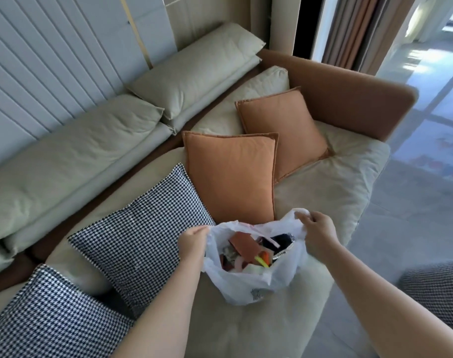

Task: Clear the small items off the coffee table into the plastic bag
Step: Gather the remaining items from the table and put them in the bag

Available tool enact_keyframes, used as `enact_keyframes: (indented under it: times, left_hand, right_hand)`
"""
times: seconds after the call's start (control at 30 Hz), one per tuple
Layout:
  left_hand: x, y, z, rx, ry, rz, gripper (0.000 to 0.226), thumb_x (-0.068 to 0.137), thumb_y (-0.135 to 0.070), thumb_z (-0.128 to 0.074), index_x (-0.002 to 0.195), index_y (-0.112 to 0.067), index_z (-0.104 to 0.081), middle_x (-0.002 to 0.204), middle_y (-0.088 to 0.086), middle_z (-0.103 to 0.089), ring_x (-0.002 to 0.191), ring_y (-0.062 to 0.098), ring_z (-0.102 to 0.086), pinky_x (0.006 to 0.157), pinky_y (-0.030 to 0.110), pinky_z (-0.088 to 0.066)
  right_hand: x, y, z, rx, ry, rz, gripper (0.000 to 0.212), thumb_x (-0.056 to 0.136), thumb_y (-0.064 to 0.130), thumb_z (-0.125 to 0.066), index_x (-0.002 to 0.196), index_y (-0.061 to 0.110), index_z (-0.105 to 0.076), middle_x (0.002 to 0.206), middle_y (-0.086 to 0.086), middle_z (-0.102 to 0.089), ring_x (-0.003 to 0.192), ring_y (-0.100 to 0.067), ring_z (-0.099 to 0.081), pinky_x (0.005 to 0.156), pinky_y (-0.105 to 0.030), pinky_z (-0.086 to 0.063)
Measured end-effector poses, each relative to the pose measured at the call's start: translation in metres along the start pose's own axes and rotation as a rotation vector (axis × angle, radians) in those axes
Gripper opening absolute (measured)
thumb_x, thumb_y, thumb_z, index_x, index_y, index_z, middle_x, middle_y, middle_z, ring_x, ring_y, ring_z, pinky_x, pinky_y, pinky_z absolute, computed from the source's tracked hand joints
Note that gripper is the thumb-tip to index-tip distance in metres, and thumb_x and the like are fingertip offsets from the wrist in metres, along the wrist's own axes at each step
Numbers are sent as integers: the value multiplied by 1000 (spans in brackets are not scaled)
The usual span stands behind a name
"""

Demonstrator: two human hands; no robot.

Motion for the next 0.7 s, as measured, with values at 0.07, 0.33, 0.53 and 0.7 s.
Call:
enact_keyframes:
  times: [0.07, 0.33, 0.53, 0.7]
  left_hand:
    - [-10, -6, 9, 20, 27, -49, 12, 89, -17, -60, 93, -15, -71, 88, -6, -67, 81, 7, -60, 61, 15, -42]
    - [-53, 46, 2, 130, 57, 69, 25, 94, -9, -46, 112, -15, -63, 68, -1, -60, 60, 10, -52, 51, 18, -42]
    - [-67, 35, 14, 366, -24, -7, 44, 89, -4, -51, 132, -15, -52, 126, 4, -58, 83, 11, -58, 61, 19, -44]
    - [-74, 23, 10, 393, -38, -44, 45, 92, -5, -51, 136, -14, -47, 135, 7, -54, 117, 24, -56, 95, 35, -48]
  right_hand:
    - [-6, 4, 4, 33, 21, 29, 25, 89, 24, -58, 96, 1, -65, 70, -8, -50, 65, -23, -43, 62, -34, -37]
    - [-23, -35, -4, -110, 23, -19, 24, 90, 18, -50, 97, -3, -58, 78, -11, -56, 65, -28, -56, 75, -48, -54]
    - [-30, -36, 9, -245, 35, 27, 31, 85, 9, -47, 112, 21, -57, 98, -9, -63, 88, -32, -62, 74, -36, -50]
    - [-45, -38, 12, -375, 43, 58, 29, 82, 5, -53, 110, -4, -54, 101, -22, -66, 96, -39, -62, 77, -41, -51]
Point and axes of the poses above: each hand's wrist, its own x-axis towards the middle knuckle, its own z-axis out of the back of the hand, y = z × x, the point moved 7 cm from there along x, towards the middle knuckle
